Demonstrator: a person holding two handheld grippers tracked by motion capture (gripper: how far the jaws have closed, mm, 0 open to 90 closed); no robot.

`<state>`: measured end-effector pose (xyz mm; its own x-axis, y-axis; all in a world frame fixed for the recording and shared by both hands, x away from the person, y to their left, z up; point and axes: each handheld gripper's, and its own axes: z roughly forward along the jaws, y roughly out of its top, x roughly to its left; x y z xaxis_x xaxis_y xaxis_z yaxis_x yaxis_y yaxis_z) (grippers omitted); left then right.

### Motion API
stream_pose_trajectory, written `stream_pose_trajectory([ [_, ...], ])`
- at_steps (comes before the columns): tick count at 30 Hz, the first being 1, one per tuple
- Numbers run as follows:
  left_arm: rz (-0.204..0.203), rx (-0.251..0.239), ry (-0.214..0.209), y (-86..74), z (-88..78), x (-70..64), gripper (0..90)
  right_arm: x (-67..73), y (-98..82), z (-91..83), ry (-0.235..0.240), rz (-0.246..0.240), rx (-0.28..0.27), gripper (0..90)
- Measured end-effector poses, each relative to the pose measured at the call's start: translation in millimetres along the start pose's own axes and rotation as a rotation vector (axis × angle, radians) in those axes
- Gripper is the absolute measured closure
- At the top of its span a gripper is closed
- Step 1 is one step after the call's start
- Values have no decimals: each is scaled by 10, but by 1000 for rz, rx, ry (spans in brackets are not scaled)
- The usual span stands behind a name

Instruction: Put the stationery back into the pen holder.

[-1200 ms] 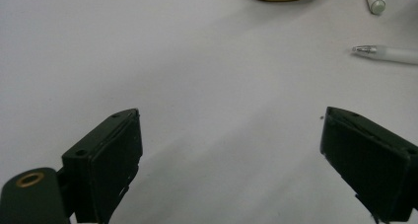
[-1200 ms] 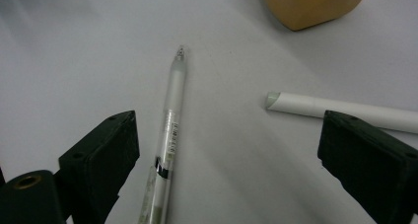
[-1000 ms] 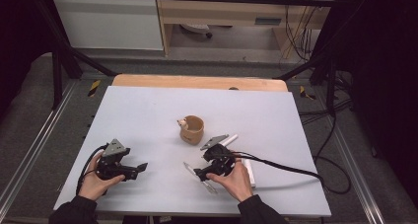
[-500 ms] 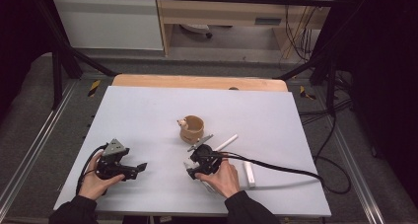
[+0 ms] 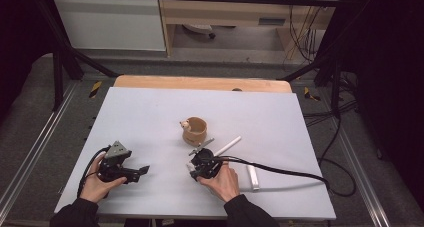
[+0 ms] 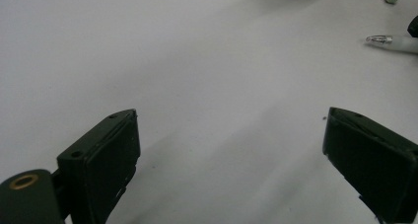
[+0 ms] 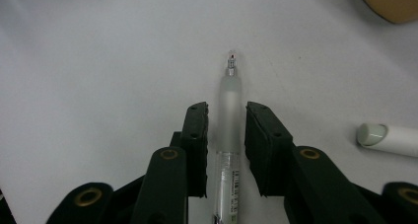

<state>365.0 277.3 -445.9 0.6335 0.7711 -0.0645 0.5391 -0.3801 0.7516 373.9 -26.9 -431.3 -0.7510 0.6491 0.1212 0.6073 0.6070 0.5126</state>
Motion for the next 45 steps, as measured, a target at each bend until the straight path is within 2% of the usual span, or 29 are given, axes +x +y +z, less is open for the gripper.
stream_pose_trajectory([
  [7, 1, 1, -2, 0, 0, -2, 73, 1, -6, 16, -16, 12, -5, 787],
  [11, 1, 1, -2, 0, -1, -1, 73, 9, -10, 18, -20, 23, -7, 792],
  [15, -1, 2, 0, -1, -2, 1, 73, 19, -6, 18, -25, 63, -5, 800],
  [23, 0, 1, 1, -2, -4, 2, 73, 18, 0, 10, -22, 105, 4, 804],
  [32, 0, 0, 1, -1, -6, 2, 74, 13, 7, -43, -32, 88, -11, 805],
  [45, -1, 0, 2, -3, -7, 6, 73, -38, 62, -268, -31, 57, -93, 805],
])
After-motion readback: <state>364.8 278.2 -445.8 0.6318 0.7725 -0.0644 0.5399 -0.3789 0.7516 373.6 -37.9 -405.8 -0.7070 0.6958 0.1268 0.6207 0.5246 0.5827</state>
